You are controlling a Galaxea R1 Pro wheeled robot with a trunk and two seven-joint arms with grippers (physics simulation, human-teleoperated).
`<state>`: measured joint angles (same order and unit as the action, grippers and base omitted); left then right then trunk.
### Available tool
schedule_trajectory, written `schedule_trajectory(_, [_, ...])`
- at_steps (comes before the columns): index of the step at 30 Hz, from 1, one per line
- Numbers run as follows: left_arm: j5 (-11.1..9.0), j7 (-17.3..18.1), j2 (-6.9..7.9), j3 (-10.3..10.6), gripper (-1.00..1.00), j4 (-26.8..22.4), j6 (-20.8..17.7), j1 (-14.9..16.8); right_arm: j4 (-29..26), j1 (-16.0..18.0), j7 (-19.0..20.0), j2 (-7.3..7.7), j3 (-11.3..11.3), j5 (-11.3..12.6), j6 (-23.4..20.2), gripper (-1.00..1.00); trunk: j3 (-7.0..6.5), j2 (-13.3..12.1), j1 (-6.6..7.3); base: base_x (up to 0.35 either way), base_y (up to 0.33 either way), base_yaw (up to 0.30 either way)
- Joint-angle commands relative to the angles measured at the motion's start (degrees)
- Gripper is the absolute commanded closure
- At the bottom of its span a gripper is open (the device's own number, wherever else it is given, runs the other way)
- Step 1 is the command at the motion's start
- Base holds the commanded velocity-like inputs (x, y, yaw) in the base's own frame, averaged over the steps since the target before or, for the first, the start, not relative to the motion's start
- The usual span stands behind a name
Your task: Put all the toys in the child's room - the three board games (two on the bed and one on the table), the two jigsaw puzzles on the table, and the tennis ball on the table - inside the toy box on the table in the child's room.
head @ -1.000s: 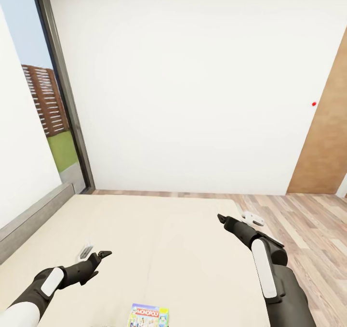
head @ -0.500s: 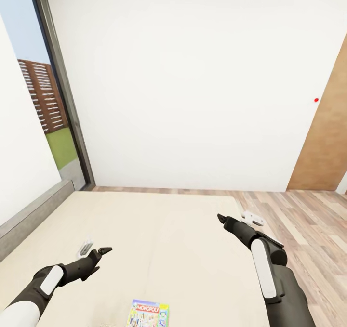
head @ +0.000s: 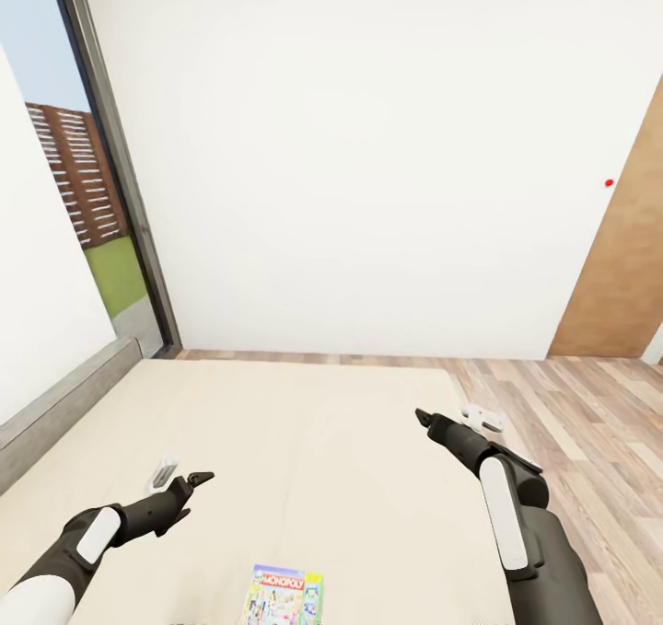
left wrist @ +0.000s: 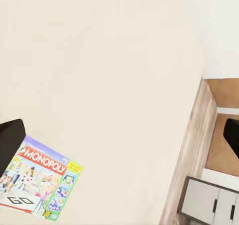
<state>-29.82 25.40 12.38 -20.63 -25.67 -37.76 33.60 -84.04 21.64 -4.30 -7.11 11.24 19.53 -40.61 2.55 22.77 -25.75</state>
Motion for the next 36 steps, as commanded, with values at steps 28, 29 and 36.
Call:
schedule_trajectory(28, [-0.1, 0.3, -0.05, -0.4, -1.00, -0.2, -0.6, 0.1, 0.0, 0.1, -0.5, -0.22, -0.6, 0.6, -0.2, -1.00, 2.77, 0.1, -0.04, 0.000, 0.000, 0.000])
schedule_trajectory(29, [-0.1, 0.3, -0.06, -0.4, -1.00, -0.2, -0.7, 0.1, 0.0, 0.1, -0.5, -0.21, -0.5, 0.6, -0.2, -1.00, 2.87, 0.1, -0.04, 0.000, 0.000, 0.000])
schedule_trajectory(36, [-0.1, 0.0, -0.07, -0.4, -1.00, -0.3, -0.8, 0.5, 0.0, 0.1, -0.5, -0.19, -0.4, 0.6, -0.2, -1.00, 3.53, 0.1, -0.04, 0.000, 0.000, 0.000])
